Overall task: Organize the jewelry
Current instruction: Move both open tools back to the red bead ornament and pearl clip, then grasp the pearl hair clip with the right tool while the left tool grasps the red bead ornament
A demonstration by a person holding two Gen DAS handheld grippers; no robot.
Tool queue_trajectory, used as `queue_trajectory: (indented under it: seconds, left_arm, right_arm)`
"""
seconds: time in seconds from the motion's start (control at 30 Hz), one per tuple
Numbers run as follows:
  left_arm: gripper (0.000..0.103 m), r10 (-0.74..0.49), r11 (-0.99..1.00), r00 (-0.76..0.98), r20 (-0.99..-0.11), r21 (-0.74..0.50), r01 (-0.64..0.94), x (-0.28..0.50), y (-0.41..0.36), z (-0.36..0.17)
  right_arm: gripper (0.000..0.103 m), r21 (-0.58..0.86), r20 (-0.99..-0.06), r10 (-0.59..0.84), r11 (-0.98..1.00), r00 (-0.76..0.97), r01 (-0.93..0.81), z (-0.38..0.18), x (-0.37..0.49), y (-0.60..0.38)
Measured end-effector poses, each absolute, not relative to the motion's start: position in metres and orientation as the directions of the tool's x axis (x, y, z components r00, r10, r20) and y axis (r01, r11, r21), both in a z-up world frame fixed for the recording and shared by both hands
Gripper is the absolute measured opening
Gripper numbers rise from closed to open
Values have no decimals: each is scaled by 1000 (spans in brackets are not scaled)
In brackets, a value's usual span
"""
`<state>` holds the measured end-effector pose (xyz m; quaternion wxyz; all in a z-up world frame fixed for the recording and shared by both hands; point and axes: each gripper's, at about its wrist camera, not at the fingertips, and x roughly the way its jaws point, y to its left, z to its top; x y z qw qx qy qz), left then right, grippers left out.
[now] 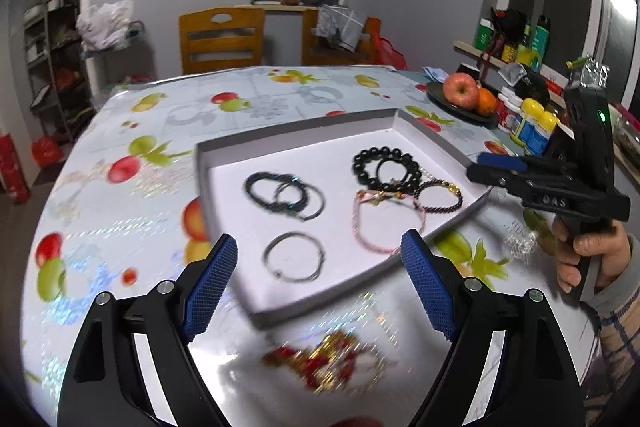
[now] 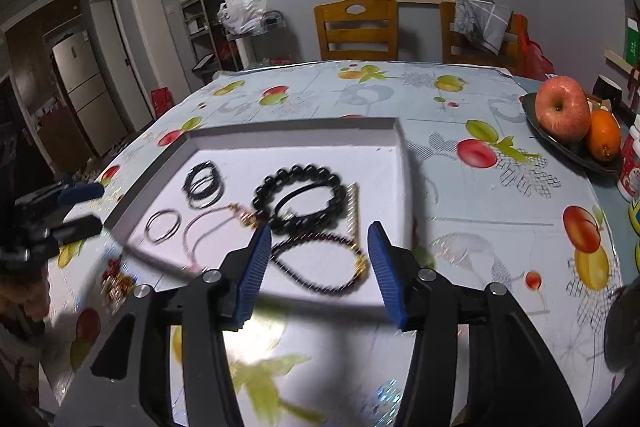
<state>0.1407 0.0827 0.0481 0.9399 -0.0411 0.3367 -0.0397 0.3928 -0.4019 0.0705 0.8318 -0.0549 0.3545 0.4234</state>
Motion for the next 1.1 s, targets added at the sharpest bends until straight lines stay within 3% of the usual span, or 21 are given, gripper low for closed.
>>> queue_trajectory:
  seconds: [0.67,0.77,1.1]
  left_arm:
    - [84,-54,979,758,-650,-183,-88,81,138,20]
    - [84,-46,982,758,-650,-169,-86,77,136,20]
    - [89,-4,985,745,-667,-131,-111,66,138,18]
  right_arm:
    - [61,178,-702,671,489,238,-854,58,313,-364]
    - [66,171,-708,676,441,201,-881,60,294,-348]
    - [66,84,-754,639,322,151,-943,57,242,-290]
